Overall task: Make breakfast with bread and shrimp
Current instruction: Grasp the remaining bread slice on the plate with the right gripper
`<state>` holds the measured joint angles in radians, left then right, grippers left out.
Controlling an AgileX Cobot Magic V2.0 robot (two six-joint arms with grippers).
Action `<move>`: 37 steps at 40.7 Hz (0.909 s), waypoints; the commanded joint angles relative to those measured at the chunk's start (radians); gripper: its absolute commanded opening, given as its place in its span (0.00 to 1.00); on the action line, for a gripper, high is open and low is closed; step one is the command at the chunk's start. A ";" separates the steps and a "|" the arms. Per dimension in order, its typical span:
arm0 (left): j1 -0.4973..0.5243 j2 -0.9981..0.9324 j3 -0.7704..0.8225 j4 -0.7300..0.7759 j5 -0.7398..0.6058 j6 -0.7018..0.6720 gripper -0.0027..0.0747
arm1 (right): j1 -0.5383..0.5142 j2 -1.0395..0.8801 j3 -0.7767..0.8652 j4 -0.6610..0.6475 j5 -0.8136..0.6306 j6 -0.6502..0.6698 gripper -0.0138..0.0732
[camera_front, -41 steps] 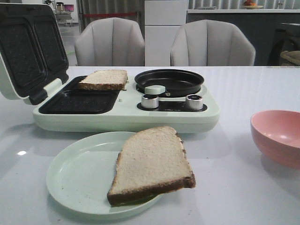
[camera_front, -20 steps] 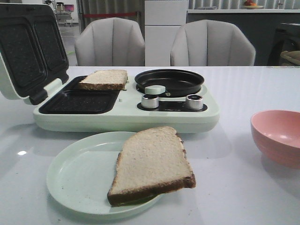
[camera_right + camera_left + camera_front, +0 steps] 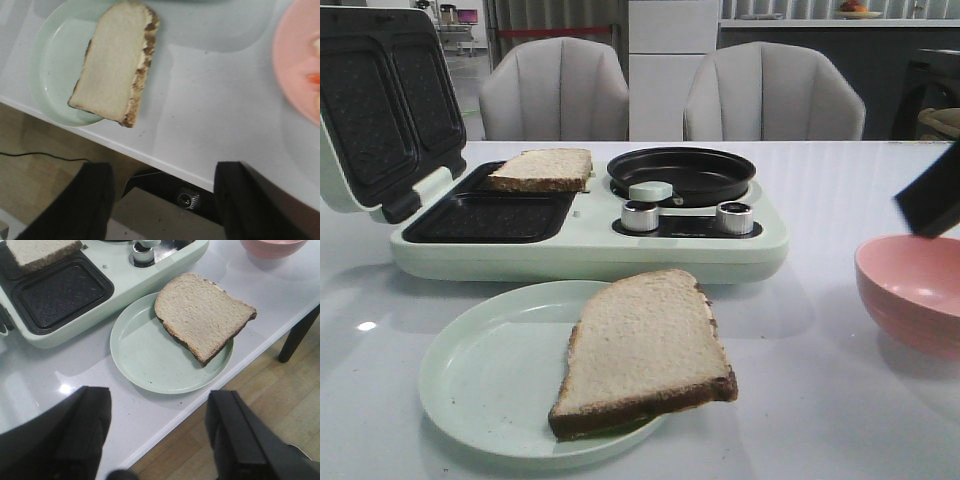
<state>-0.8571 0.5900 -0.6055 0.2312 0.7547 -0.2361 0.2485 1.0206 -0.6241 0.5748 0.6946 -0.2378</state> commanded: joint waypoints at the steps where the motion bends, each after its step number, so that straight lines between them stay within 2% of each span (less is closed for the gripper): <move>1: -0.008 0.002 -0.027 0.013 -0.067 -0.010 0.62 | 0.080 0.104 -0.037 0.089 -0.121 -0.032 0.78; 8: -0.008 0.002 -0.027 0.013 -0.067 -0.010 0.62 | 0.159 0.312 -0.118 0.098 -0.172 -0.032 0.78; 19: -0.008 0.002 -0.027 0.013 -0.067 -0.010 0.62 | 0.162 0.557 -0.294 0.119 -0.106 -0.032 0.78; 28: -0.008 0.002 -0.027 0.013 -0.067 -0.010 0.62 | 0.162 0.668 -0.404 0.134 -0.023 -0.032 0.77; 37: -0.008 0.002 -0.027 0.013 -0.067 -0.010 0.62 | 0.162 0.720 -0.448 0.138 -0.005 -0.033 0.77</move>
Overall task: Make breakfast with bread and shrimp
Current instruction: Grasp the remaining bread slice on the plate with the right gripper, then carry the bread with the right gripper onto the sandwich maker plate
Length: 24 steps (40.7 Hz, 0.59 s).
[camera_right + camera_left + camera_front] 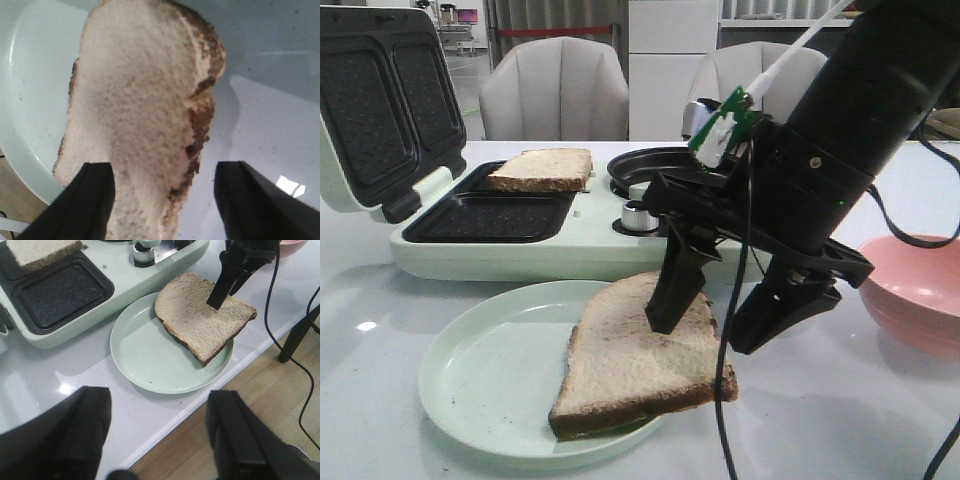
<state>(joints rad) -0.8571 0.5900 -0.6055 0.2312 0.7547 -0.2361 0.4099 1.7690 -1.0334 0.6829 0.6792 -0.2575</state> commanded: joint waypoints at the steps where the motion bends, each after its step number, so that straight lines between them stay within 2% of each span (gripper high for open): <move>1: -0.008 0.002 -0.027 0.013 -0.067 -0.010 0.62 | 0.001 -0.025 -0.041 0.030 0.011 -0.014 0.77; 5: -0.008 0.002 -0.027 0.013 -0.067 -0.010 0.62 | 0.001 -0.022 -0.042 0.030 0.011 -0.015 0.72; 14: -0.008 0.002 -0.027 0.013 -0.067 -0.010 0.62 | 0.001 -0.022 -0.043 0.030 0.014 -0.015 0.37; 17: -0.008 0.002 -0.027 0.013 -0.067 -0.010 0.62 | 0.001 -0.022 -0.043 0.030 0.019 -0.015 0.30; 24: -0.008 0.002 -0.027 0.013 -0.067 -0.010 0.62 | 0.001 -0.032 -0.043 0.030 0.034 -0.015 0.23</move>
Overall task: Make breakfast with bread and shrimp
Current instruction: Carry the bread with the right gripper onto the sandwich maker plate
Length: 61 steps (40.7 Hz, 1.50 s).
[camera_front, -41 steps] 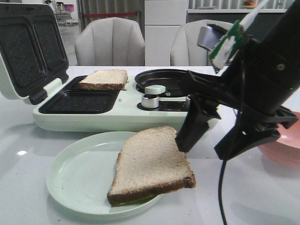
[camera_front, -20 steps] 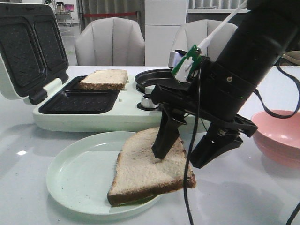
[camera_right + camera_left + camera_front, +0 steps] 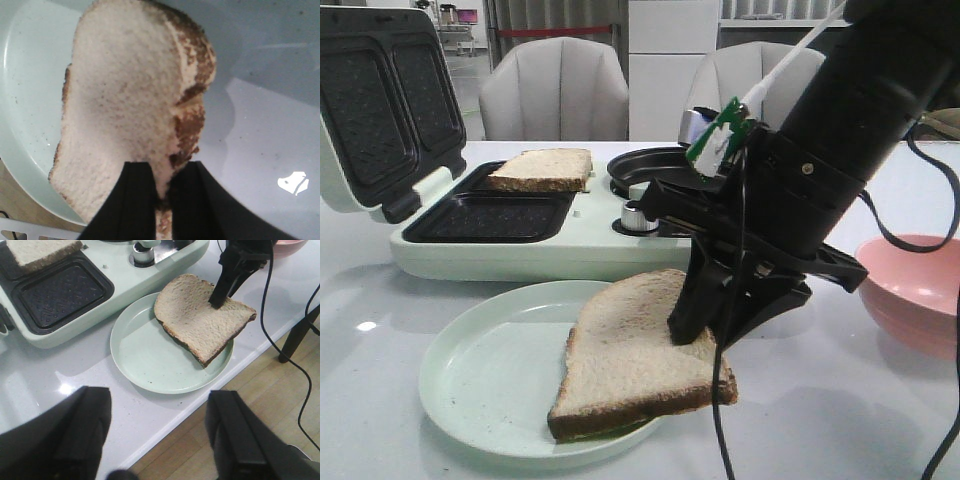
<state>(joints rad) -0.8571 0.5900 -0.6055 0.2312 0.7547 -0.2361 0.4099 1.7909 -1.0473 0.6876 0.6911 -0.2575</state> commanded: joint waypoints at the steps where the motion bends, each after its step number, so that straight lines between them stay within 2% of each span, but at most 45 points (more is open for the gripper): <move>1: -0.008 0.002 -0.027 0.013 -0.067 -0.010 0.62 | 0.001 -0.060 -0.029 0.025 0.022 -0.015 0.23; 16: -0.008 0.002 -0.027 0.013 -0.067 -0.010 0.62 | 0.001 -0.274 -0.048 0.025 0.052 -0.016 0.23; 21: -0.008 0.002 -0.027 0.013 -0.067 -0.010 0.62 | 0.001 -0.300 -0.108 0.072 0.039 -0.016 0.23; 25: -0.008 0.002 -0.027 0.013 -0.067 -0.010 0.62 | 0.007 -0.286 -0.160 0.131 -0.024 -0.016 0.23; 35: -0.008 0.002 -0.027 0.013 -0.067 -0.010 0.62 | 0.076 -0.145 -0.332 0.169 -0.188 -0.016 0.23; 48: -0.008 0.002 -0.027 0.013 -0.067 -0.010 0.62 | 0.102 0.154 -0.662 0.171 -0.207 -0.016 0.23; 54: -0.008 0.002 -0.027 0.013 -0.067 -0.010 0.62 | 0.102 0.255 -0.745 0.171 -0.208 -0.016 0.24; 58: -0.008 0.002 -0.027 0.013 -0.067 -0.010 0.62 | 0.102 0.301 -0.772 0.171 -0.216 -0.016 0.29; 61: -0.008 0.002 -0.027 0.013 -0.067 -0.010 0.62 | 0.101 0.322 -0.774 0.170 -0.218 -0.016 0.40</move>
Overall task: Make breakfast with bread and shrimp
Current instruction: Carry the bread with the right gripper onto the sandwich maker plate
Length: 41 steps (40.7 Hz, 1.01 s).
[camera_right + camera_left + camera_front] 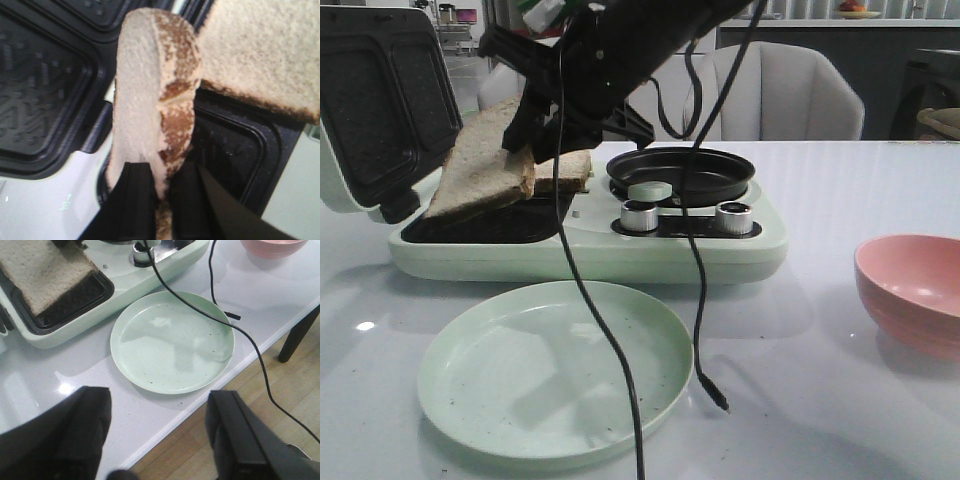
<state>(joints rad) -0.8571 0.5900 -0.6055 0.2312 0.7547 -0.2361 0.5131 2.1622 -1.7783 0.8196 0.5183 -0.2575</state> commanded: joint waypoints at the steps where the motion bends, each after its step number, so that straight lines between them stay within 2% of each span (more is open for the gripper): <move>1: -0.008 0.002 -0.027 0.013 -0.067 -0.010 0.62 | -0.002 -0.045 -0.043 0.037 -0.045 -0.016 0.45; 7: -0.008 0.002 -0.027 0.013 -0.067 -0.010 0.62 | -0.011 -0.046 -0.044 0.034 -0.044 -0.016 0.77; 10: -0.008 0.002 -0.027 0.013 -0.067 -0.010 0.62 | -0.022 -0.056 -0.044 0.033 -0.029 -0.016 0.83; 15: -0.008 0.002 -0.027 0.013 -0.067 -0.010 0.62 | -0.051 -0.100 -0.044 0.025 0.031 -0.016 0.80; 19: -0.008 0.002 -0.027 0.013 -0.067 -0.010 0.62 | -0.068 -0.162 -0.044 -0.031 0.099 -0.016 0.76; 26: -0.008 0.002 -0.027 0.013 -0.067 -0.010 0.62 | -0.061 -0.330 -0.037 -0.246 0.247 -0.015 0.69; 30: -0.008 0.002 -0.027 0.013 -0.067 -0.010 0.62 | -0.039 -0.444 -0.001 -0.398 0.289 0.028 0.69; 35: -0.008 0.002 -0.027 0.013 -0.067 -0.010 0.62 | -0.021 -0.590 0.094 -0.578 0.307 0.120 0.69; 41: -0.008 0.002 -0.027 0.013 -0.067 -0.010 0.62 | -0.021 -0.756 0.252 -0.712 0.356 0.196 0.69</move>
<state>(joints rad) -0.8571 0.5900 -0.6055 0.2312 0.7547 -0.2361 0.4939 1.5293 -1.5808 0.1893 0.8937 -0.1048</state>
